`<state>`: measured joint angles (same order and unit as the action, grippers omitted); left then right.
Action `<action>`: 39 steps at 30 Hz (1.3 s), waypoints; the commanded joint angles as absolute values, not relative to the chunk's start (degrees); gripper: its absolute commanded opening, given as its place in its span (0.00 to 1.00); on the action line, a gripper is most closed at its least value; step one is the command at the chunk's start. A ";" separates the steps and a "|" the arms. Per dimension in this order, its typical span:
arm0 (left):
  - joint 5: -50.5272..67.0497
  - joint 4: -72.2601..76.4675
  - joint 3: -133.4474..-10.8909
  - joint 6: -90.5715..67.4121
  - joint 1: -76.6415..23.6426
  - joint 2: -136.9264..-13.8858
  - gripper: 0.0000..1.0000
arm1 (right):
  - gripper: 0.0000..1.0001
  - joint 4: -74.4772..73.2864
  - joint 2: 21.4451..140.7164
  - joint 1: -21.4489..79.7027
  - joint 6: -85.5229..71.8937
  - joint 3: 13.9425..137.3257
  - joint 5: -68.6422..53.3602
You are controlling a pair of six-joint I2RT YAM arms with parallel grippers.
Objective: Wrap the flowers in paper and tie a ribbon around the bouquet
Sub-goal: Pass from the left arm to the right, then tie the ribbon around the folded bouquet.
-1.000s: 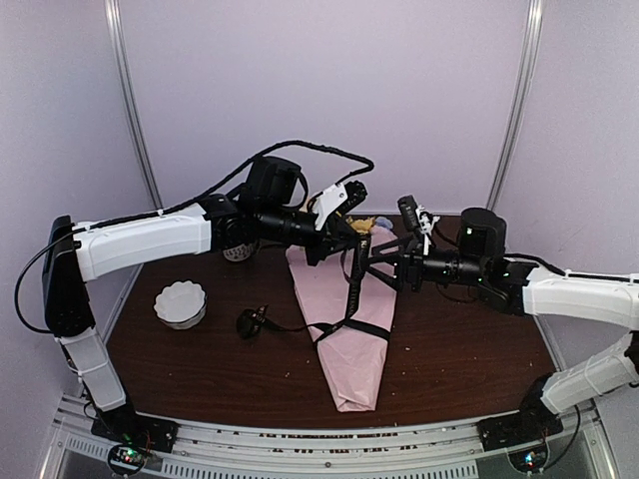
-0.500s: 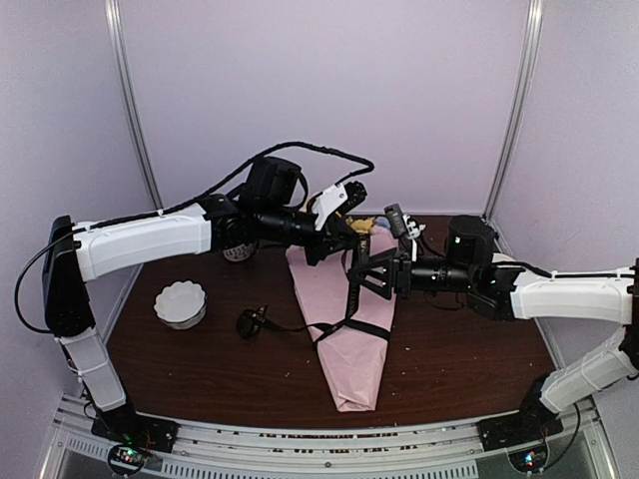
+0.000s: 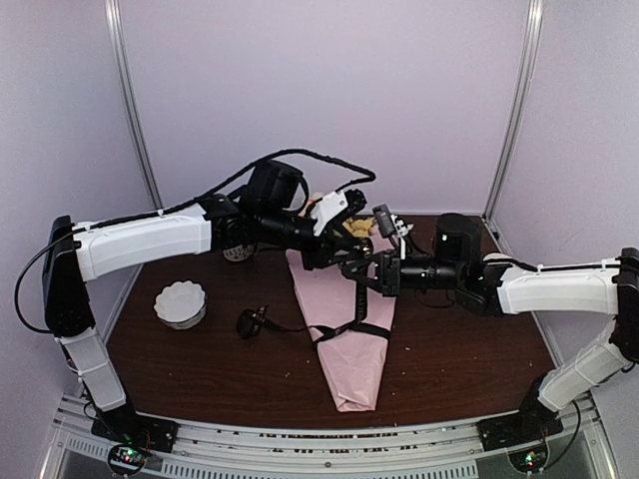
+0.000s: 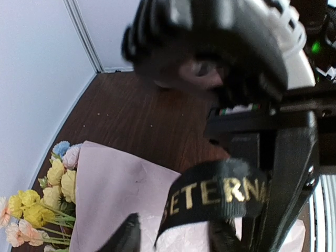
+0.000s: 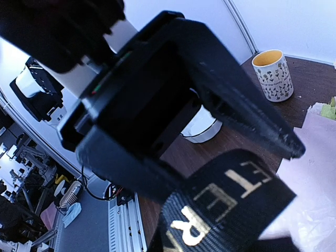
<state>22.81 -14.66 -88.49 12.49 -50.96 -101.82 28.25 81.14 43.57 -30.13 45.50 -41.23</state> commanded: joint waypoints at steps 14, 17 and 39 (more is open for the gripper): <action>8.25 -34.22 -66.50 -1.19 -41.66 -87.69 0.61 | 0.00 8.57 78.36 39.90 -20.59 51.05 -38.50; 3.66 -35.68 -63.56 -4.12 -40.69 -88.30 0.71 | 0.00 5.66 76.92 39.84 -18.78 52.12 -36.87; 3.26 -25.61 -55.15 -12.97 -35.51 -99.19 0.00 | 0.00 -1.50 71.01 29.28 -16.46 55.95 -28.69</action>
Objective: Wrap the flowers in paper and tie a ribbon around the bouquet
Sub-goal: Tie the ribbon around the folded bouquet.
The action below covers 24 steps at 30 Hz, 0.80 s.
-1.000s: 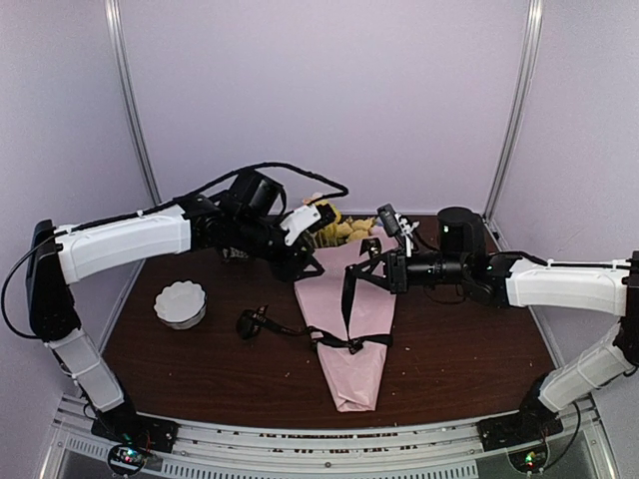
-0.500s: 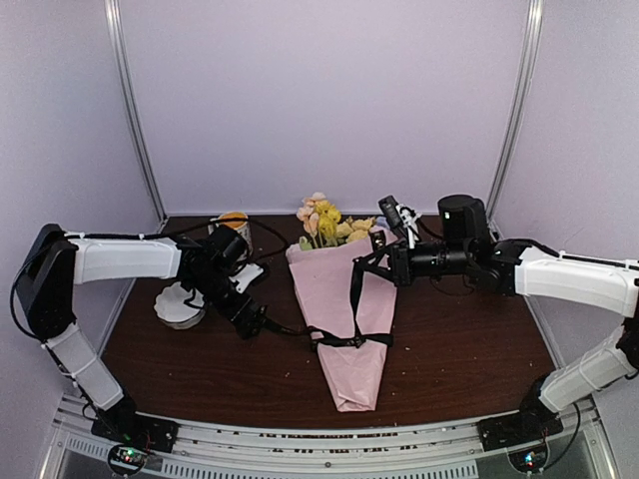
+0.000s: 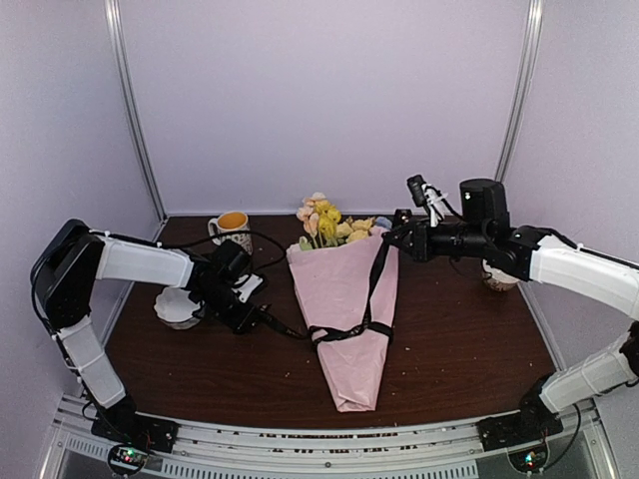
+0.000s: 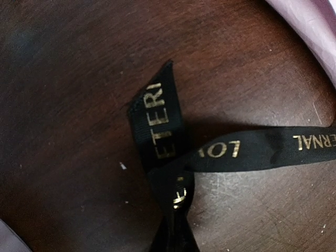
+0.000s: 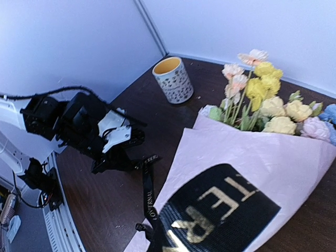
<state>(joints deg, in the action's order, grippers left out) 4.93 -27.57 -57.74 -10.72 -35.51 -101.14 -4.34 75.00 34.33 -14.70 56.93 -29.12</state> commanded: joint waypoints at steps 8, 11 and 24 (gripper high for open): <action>-3.71 -25.56 -52.30 -19.98 -34.09 -92.90 0.00 | 0.00 0.83 68.80 20.34 -16.83 52.97 -32.83; -6.25 -25.99 -50.50 -21.09 -33.77 -89.47 0.00 | 0.00 0.90 67.00 18.58 -17.03 51.52 -32.71; -6.42 -23.08 -53.04 -20.44 -33.04 -86.38 0.00 | 0.00 0.79 70.24 15.74 -17.08 53.81 -31.86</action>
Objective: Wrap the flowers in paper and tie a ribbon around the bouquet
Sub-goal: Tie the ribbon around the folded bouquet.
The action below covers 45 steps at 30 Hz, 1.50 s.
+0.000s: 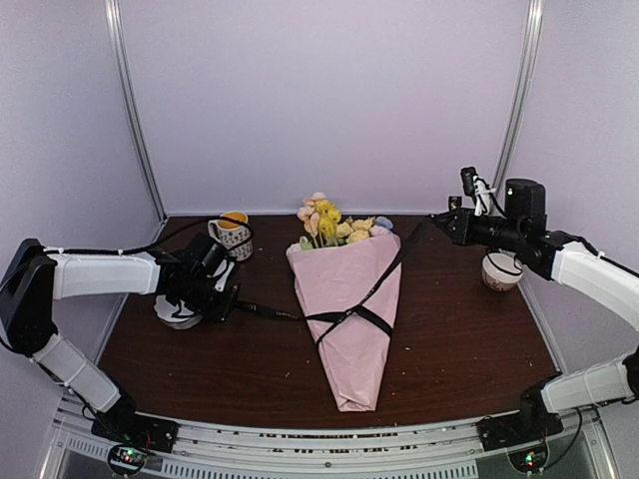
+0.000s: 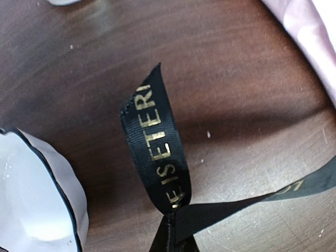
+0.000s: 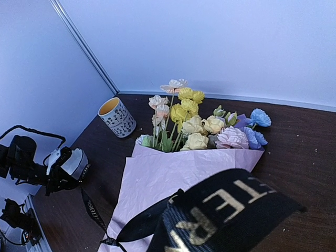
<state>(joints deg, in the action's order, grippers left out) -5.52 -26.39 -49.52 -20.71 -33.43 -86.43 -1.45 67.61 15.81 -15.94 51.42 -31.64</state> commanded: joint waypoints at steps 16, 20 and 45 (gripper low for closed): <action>-6.08 -21.36 -56.05 -22.17 -33.01 -84.97 0.00 | 0.00 3.46 80.43 24.74 -17.68 62.09 -30.31; -4.59 -21.07 -57.85 -21.21 -33.23 -84.85 0.00 | 0.00 2.14 82.70 26.85 -17.15 65.44 -28.78; -1.79 -11.61 -68.00 -12.77 -47.63 -85.47 0.00 | 0.00 1.76 86.57 39.82 -10.39 78.29 -29.36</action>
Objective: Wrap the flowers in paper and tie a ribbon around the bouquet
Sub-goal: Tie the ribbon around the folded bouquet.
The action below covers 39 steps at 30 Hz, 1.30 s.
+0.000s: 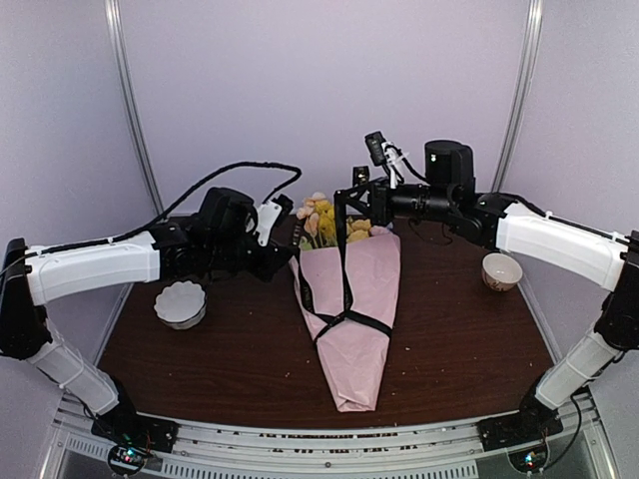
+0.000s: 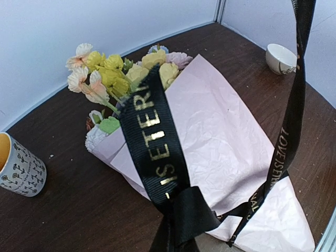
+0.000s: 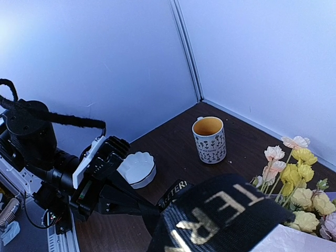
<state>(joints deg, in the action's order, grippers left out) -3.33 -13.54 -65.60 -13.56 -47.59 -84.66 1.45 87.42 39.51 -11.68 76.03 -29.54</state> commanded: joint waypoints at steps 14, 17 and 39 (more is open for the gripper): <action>-10.37 -16.88 -50.98 -27.99 -30.09 -74.36 0.00 | 0.00 9.26 75.32 15.39 -22.53 52.78 -19.77; -10.66 -16.49 -39.73 -32.85 -22.66 -66.15 0.00 | 0.00 10.35 66.25 1.32 -28.52 38.28 -19.55; -7.17 -22.67 -24.31 -33.57 7.43 -42.71 0.00 | 0.00 18.96 65.39 -46.32 -35.36 17.05 -31.38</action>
<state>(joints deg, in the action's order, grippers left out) 2.59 -22.02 -25.02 -34.39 0.14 -44.82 12.69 65.58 -40.95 -36.18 17.08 -43.77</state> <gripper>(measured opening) 0.010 0.008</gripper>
